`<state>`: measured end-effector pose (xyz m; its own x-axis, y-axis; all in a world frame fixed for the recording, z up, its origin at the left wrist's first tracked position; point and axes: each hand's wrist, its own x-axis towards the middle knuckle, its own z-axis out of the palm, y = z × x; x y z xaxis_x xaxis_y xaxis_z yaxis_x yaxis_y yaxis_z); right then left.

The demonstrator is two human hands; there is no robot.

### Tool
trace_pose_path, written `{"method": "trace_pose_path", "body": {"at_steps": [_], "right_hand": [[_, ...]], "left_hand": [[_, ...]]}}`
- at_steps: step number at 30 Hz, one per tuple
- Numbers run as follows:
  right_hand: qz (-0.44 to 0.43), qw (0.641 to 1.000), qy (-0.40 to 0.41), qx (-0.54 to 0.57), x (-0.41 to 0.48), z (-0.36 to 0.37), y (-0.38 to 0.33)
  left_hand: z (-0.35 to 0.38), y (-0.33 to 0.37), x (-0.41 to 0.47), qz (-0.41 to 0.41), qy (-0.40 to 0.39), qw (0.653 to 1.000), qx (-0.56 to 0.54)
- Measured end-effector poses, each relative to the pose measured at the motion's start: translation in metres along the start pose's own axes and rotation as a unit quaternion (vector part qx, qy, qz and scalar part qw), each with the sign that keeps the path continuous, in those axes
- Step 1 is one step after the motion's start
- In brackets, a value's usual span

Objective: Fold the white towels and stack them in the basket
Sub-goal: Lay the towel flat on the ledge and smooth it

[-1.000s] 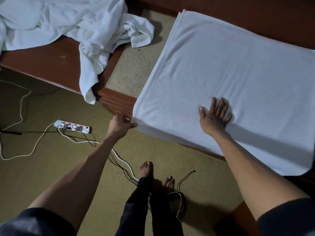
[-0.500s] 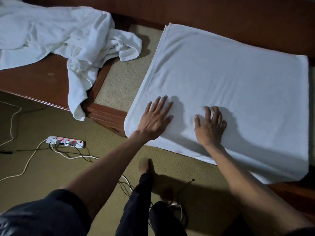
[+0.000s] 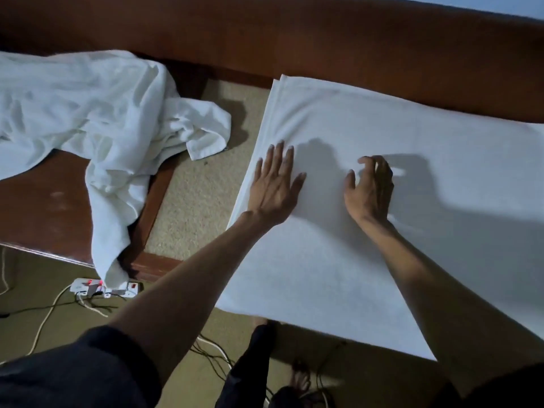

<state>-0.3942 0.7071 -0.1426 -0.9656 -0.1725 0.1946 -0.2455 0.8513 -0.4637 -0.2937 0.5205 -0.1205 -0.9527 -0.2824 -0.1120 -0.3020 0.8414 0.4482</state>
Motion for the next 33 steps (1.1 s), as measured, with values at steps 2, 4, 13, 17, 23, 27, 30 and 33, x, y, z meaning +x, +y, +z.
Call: {"method": "trace_pose_path", "body": {"at_steps": [2,4,13,17,23,27,30,33], "right_hand": [[-0.005,0.999,-0.027,-0.019,0.029,0.012,-0.002],[-0.008,0.997,-0.058,-0.048,0.054,0.02,0.0],[-0.043,0.99,0.049,-0.124,0.063,0.048,0.022],[-0.028,0.992,0.031,-0.122,0.068,0.043,0.017],[-0.021,0.991,-0.022,-0.134,0.071,0.035,0.017],[-0.016,0.99,-0.011,-0.138,0.07,0.036,0.016],[-0.013,0.99,-0.012,-0.139,0.07,0.036,0.017],[-0.015,0.992,-0.005,-0.128,0.07,0.037,0.017]], "left_hand": [[0.006,0.009,0.039,0.048,-0.036,0.998,0.027],[0.01,0.001,0.067,0.079,-0.071,0.992,0.064],[-0.004,-0.052,0.095,-0.04,0.026,0.995,0.091],[0.005,-0.008,0.133,0.001,0.022,0.998,0.052],[0.023,0.003,0.176,0.092,-0.026,0.991,0.094],[0.004,-0.02,0.193,-0.016,0.011,0.994,0.106],[0.001,-0.009,0.193,-0.075,0.013,0.993,0.088],[0.005,0.015,0.173,-0.057,0.032,0.996,0.066]]}}
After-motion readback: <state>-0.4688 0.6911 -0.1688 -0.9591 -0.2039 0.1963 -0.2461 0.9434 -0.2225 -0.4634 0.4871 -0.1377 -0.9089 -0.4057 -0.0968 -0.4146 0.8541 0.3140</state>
